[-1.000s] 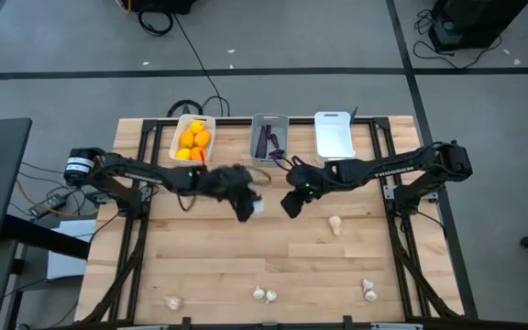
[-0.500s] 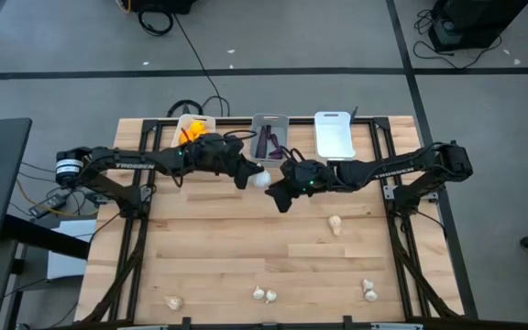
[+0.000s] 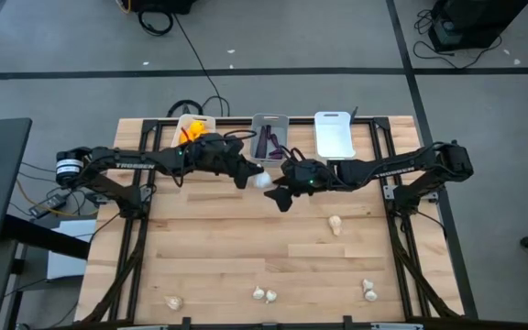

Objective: Sort produce into baskets
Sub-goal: Put the garlic into the right white bin

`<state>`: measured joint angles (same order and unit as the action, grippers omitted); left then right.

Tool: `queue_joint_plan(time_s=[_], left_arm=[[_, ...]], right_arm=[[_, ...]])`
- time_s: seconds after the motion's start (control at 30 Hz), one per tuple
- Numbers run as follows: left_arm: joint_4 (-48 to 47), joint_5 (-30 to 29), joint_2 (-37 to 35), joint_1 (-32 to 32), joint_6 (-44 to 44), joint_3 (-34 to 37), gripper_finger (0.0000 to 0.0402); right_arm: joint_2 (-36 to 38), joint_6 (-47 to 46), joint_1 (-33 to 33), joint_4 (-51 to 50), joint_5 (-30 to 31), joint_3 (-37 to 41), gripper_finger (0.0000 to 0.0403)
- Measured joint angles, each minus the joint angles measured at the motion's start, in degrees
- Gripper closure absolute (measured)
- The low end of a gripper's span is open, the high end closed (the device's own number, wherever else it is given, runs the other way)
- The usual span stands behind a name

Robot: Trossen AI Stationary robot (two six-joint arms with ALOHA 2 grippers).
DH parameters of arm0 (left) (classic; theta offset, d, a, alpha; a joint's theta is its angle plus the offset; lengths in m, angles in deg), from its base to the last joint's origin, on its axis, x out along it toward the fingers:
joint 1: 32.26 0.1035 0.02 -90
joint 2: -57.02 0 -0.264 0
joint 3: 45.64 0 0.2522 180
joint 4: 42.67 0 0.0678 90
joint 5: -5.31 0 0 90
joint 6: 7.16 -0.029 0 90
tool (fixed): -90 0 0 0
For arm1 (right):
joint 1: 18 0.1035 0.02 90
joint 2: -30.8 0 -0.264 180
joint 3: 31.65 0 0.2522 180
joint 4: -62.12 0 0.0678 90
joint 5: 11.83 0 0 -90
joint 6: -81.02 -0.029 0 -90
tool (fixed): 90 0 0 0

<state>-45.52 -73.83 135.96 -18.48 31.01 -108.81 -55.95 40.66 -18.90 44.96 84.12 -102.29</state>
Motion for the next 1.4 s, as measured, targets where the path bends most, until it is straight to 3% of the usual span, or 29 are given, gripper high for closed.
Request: queue_joint_plan(time_s=[0.13,0.23,0.93,1.17,1.4], left_arm=[[0.0,0.0,0.0,0.0,0.0,0.0,0.0373],[0.0,0.3,0.2,0.0,0.0,0.0,0.0373],[5.1,-0.9,0.3,-1.1,0.9,0.0,0.0366],[5.6,0.2,0.3,-0.6,-0.3,0.0,0.0305],[6.5,0.8,0.2,1.6,0.7,0.0,0.0244]], right_arm=[[0.0,1.8,-0.1,3.2,-1.4,0.0,0.0018],[0.0,3.7,-0.2,6.4,-3.5,0.1,0.0009],[-0.1,1.6,-3.9,7.8,-4.5,0.0,0.0164],[0.0,-1.7,-4.1,4.2,-4.5,-0.2,0.0174],[0.7,-5.2,-6.3,-7.4,-3.2,0.0,0.0175]])
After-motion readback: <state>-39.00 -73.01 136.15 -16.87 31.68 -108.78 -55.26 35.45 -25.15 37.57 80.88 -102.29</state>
